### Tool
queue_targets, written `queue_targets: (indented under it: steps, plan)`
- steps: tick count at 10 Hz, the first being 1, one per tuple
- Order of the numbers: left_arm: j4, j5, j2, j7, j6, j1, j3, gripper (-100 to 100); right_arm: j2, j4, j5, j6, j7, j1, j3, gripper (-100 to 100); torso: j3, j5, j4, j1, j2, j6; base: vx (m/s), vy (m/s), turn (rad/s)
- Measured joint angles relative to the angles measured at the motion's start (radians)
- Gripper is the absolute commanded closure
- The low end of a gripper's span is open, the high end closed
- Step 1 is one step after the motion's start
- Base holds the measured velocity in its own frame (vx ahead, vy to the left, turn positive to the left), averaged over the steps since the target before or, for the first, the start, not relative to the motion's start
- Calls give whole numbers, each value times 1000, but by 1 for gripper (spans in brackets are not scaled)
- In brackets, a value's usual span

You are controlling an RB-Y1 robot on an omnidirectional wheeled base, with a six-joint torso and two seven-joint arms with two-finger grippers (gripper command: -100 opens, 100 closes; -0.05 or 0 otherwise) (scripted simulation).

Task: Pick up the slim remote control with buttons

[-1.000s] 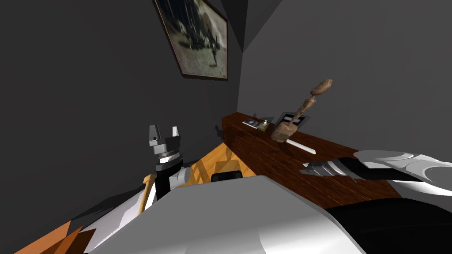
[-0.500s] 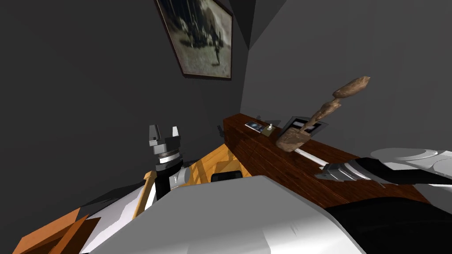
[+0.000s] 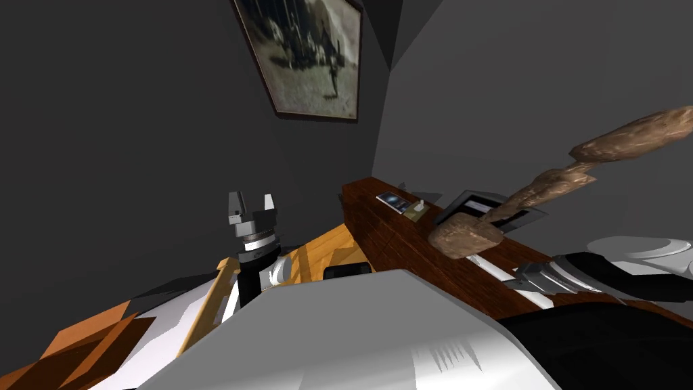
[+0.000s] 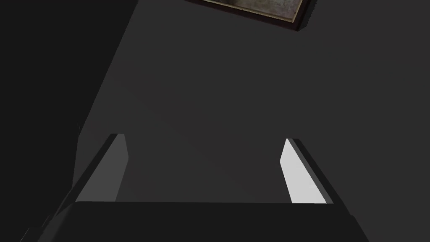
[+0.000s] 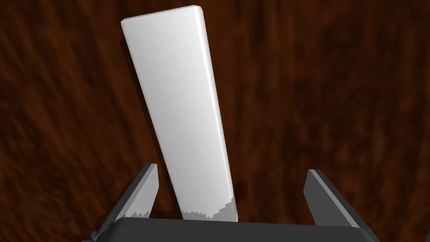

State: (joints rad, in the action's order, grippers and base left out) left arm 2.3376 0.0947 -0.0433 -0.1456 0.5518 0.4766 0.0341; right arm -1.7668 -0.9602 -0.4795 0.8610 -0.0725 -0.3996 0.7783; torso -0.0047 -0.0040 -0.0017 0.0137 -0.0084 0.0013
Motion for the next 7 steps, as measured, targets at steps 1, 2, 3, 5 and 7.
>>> queue_targets:
  steps: [1,2,3,5,7]
  plan:
    - [0,0,0,0,0,0,0,0,13,-12,-2,-19,1,-16,12,-100,0,0,0,-1,1,0,39,-91,38]
    - [0,0,0,0,0,0,0,0,15,-15,-3,-25,1,-17,13,0,2,1,1,-7,4,1,8,-18,0]
    - [0,0,0,0,0,0,0,0,14,-14,-3,-24,1,-17,13,-100,3,3,1,-12,6,1,92,-19,-161]
    - [0,0,0,0,0,0,0,0,49,-5,-27,-42,24,-9,11,-100,1,3,0,-14,1,1,125,-1,-137]
    - [0,0,0,0,0,0,0,0,61,-4,-26,-53,47,-16,8,100,2,4,1,-16,4,0,26,5,-6]
